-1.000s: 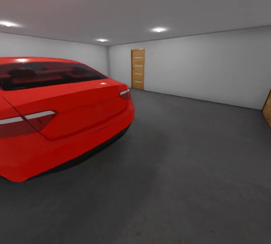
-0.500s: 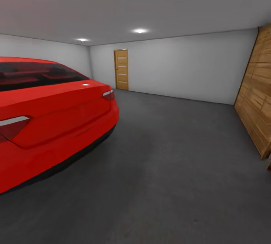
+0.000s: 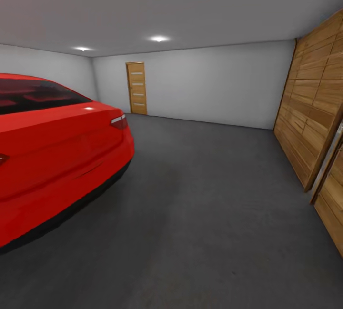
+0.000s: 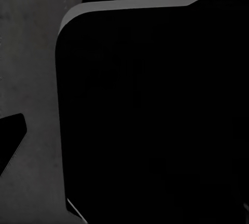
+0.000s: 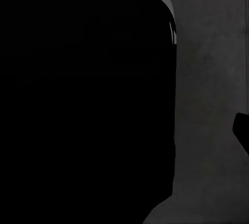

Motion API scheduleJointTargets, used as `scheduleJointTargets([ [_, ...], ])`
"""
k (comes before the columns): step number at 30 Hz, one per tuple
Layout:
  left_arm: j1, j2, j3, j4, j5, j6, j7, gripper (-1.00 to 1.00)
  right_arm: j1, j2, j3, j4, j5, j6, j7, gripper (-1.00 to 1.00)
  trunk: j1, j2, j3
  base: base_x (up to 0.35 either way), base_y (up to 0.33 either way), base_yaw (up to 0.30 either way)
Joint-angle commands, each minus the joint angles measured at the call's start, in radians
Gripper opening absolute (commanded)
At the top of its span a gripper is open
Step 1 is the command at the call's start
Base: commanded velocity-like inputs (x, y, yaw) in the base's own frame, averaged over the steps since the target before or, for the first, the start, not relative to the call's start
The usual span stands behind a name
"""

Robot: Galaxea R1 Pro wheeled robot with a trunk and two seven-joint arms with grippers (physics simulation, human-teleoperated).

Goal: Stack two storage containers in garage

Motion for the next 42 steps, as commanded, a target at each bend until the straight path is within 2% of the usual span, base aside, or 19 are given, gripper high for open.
scheduleJointTargets([
  [1,0.000,0.000,0.001,0.000,0.001,-0.002,0.000,1.00,0.000,0.000,-0.002,0.000,-0.001,-0.004,0.000,1.00,0.000,0.000,-0.001,0.246,0.000,-0.044],
  [25,0.000,0.001,0.000,0.000,0.003,0.007,0.000,1.00,0.000,-0.002,0.004,0.000,0.004,-0.003,-0.006,1.00,0.000,0.000,-0.001,0.317,0.000,-0.004],
  [34,0.000,0.002,-0.001,0.000,0.025,0.007,0.000,1.00,0.000,-0.003,0.001,0.000,0.001,-0.001,-0.006,1.00,0.000,0.000,-0.001,0.325,0.000,0.000],
  [42,0.000,0.002,-0.001,0.000,0.029,0.007,0.000,1.00,0.000,-0.003,0.001,0.000,0.002,-0.003,-0.006,1.00,0.000,0.000,-0.001,0.325,0.000,0.000],
])
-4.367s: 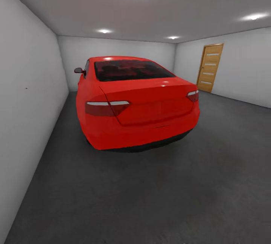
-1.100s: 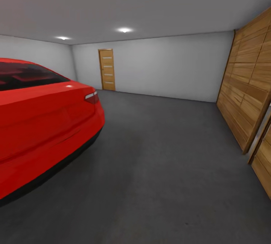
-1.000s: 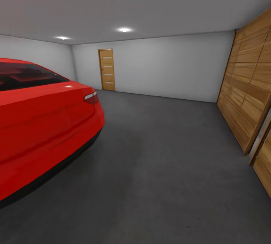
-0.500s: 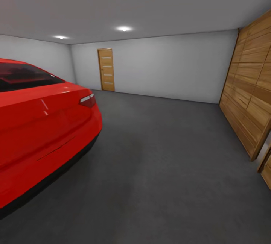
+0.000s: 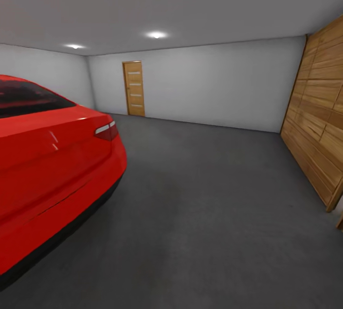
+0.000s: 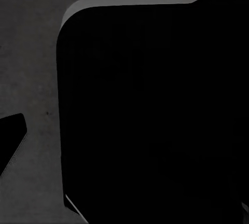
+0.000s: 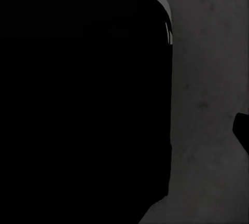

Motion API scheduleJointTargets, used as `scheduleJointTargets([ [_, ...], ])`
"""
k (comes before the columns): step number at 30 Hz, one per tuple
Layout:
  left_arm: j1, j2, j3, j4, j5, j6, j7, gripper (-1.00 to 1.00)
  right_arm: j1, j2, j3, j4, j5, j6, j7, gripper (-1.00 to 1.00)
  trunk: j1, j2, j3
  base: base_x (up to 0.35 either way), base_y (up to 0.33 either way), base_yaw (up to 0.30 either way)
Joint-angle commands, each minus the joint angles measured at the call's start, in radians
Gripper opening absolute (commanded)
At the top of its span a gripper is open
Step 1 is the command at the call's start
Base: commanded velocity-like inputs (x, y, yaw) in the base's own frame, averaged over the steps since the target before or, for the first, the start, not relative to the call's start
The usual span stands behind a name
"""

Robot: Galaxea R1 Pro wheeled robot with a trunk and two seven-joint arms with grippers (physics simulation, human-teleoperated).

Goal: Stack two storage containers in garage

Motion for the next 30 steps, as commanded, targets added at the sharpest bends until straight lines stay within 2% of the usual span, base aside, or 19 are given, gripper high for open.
scheduleJointTargets([
  [1,0.000,0.000,0.000,0.000,0.003,-0.002,0.000,1.00,0.000,0.000,-0.002,0.000,-0.002,-0.003,0.000,1.00,0.001,0.000,-0.001,0.325,0.000,0.000],
  [14,0.000,0.000,0.000,0.000,0.003,-0.003,0.000,1.00,0.000,0.000,0.005,0.000,0.002,-0.003,0.000,1.00,0.001,0.000,-0.001,0.325,-0.004,0.000],
  [30,0.000,-0.001,0.000,0.000,0.003,-0.004,0.000,1.00,0.000,0.001,0.005,0.002,0.003,-0.003,-0.004,1.00,0.001,0.000,-0.001,0.325,-0.071,0.000],
])
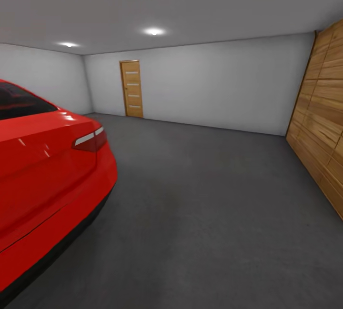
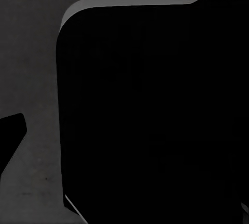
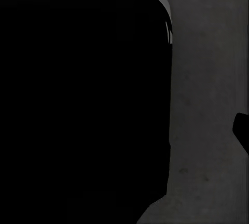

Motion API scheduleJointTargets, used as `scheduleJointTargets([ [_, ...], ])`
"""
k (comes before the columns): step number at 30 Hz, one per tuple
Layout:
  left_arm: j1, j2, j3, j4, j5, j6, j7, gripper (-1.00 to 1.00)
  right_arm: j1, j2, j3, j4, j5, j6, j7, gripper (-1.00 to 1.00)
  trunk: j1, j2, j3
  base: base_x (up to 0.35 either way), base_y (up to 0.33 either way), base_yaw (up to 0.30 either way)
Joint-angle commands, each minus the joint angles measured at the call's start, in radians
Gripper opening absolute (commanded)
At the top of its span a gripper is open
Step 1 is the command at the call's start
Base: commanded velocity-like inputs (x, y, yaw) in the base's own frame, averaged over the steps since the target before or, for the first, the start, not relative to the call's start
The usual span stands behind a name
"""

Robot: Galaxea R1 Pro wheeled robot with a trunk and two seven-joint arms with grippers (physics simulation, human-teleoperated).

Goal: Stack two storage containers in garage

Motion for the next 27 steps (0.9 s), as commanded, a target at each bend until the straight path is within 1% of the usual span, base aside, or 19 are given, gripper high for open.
scheduleJointTargets([
  [1,0.000,0.000,0.000,0.000,0.003,-0.003,0.000,1.00,0.000,0.001,-0.002,0.000,-0.001,-0.004,0.000,1.00,0.001,0.000,-0.001,0.325,-0.079,0.000],
  [4,0.000,0.000,0.000,0.000,0.003,-0.005,0.000,1.00,0.000,0.005,-0.004,0.000,0.001,-0.004,0.000,1.00,0.001,0.000,-0.001,0.325,-0.079,0.000],
  [6,0.000,0.000,0.000,0.000,0.003,-0.006,0.000,1.00,0.000,0.016,-0.008,-0.001,0.001,-0.004,0.000,1.00,0.001,0.000,-0.001,0.325,-0.079,0.000],
  [7,0.000,0.000,0.001,0.000,0.003,-0.007,0.000,1.00,0.000,0.016,-0.008,-0.001,0.001,-0.004,0.000,1.00,0.001,0.000,-0.001,0.324,-0.079,0.000],
  [14,0.000,-0.001,0.002,0.000,0.003,-0.009,0.000,1.00,0.000,0.006,-0.008,-0.001,-0.001,-0.004,0.000,1.00,0.001,0.000,-0.001,0.325,-0.079,0.000],
  [18,0.000,-0.001,0.002,0.000,0.003,-0.009,0.000,1.00,0.000,0.007,-0.007,-0.001,0.000,-0.004,0.000,1.00,0.001,0.000,-0.001,0.325,-0.079,0.000],
  [22,0.000,-0.001,0.002,0.000,0.003,-0.010,0.000,1.00,0.000,0.014,-0.008,-0.001,0.001,-0.004,0.000,1.00,0.001,0.000,-0.001,0.325,-0.079,0.000],
  [27,0.000,-0.001,0.002,0.000,0.003,-0.010,0.000,1.00,0.000,0.014,-0.007,-0.001,0.000,-0.004,0.000,1.00,0.001,0.000,-0.001,0.325,-0.079,0.000],
])
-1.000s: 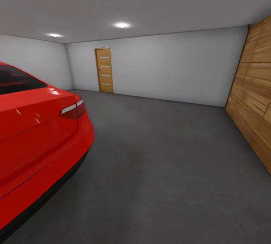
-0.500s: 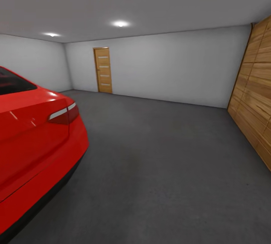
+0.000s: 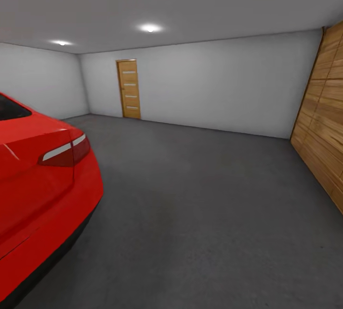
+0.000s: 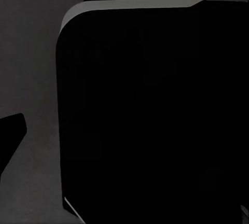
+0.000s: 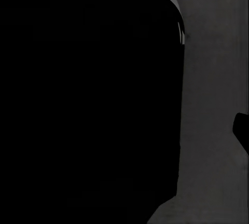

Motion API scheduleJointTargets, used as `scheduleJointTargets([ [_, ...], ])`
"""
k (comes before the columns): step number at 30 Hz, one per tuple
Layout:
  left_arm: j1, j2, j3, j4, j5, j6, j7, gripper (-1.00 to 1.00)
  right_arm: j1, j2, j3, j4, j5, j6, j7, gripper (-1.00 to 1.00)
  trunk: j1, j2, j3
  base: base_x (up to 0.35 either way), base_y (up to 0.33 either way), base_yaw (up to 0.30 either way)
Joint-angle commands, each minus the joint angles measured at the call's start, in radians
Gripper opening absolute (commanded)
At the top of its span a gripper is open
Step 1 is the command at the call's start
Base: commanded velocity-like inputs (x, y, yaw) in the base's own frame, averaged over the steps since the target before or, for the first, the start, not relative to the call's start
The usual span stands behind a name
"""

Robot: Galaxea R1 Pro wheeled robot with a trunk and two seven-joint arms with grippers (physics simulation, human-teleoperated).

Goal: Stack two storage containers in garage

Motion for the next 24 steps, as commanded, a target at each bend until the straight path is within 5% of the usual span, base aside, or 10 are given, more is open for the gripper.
scheduleJointTargets([
  [1,0.000,0.000,0.000,0.000,0.003,-0.003,0.000,1.00,0.000,-0.001,-0.001,0.000,-0.001,-0.003,0.000,1.00,0.001,0.000,-0.001,0.325,-0.079,0.000],
  [24,0.000,0.001,0.000,0.000,0.045,-0.006,0.000,1.00,0.000,-0.006,-0.001,0.000,0.001,-0.003,0.000,1.00,0.001,0.000,-0.001,0.325,-0.079,0.000],
])
